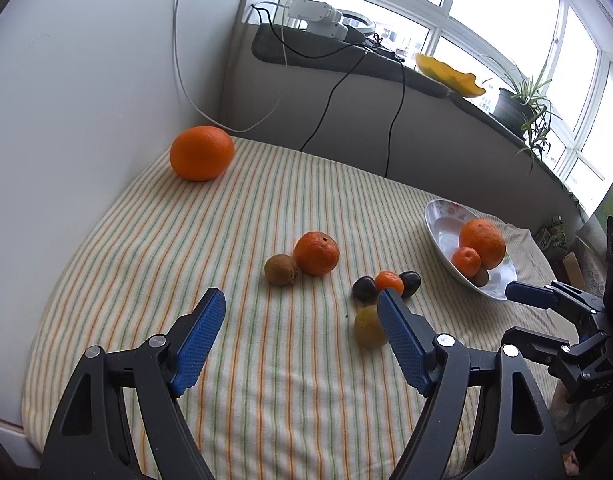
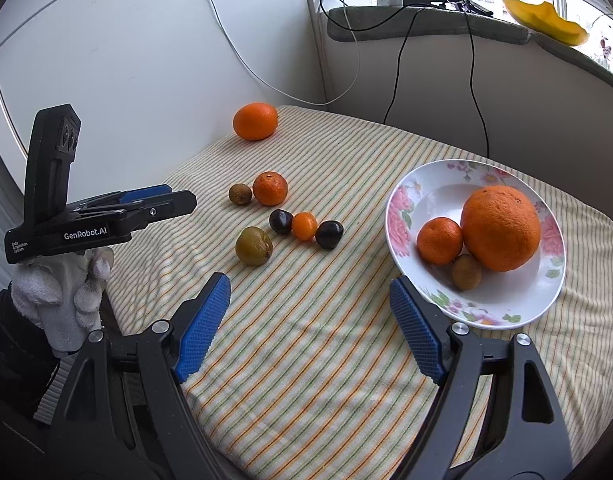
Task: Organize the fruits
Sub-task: 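Withdraw both tools and move the right tool to the orange by the wall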
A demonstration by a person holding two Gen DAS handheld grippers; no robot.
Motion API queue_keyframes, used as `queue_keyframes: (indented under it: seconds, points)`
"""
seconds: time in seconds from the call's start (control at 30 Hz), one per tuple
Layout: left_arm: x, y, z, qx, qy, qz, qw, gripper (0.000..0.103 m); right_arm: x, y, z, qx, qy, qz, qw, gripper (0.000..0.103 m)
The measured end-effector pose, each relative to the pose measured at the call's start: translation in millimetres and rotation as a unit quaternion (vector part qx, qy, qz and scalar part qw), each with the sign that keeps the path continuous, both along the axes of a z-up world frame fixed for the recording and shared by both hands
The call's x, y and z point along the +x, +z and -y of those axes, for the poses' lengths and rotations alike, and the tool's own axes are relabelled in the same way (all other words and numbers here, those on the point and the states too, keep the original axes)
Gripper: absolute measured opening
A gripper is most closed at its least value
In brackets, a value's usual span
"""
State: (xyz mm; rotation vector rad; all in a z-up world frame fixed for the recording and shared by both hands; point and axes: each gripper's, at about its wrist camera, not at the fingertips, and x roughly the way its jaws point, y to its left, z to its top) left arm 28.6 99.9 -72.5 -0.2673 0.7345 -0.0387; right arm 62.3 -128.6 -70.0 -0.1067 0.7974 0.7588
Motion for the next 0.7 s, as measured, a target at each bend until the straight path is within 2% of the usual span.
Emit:
queue_keyframes:
  seconds: [0.37, 0.7]
  points:
    - [20, 5, -30, 0.007, 0.030, 0.013, 0.9994, 0.079, 47, 28, -46, -0.012, 0.033, 0.006, 0.999, 0.084]
    - [54, 1, -51, 0.014, 0.041, 0.017, 0.9989, 0.079, 106, 38, -98, -0.008, 0.065, -0.028, 0.997, 0.084]
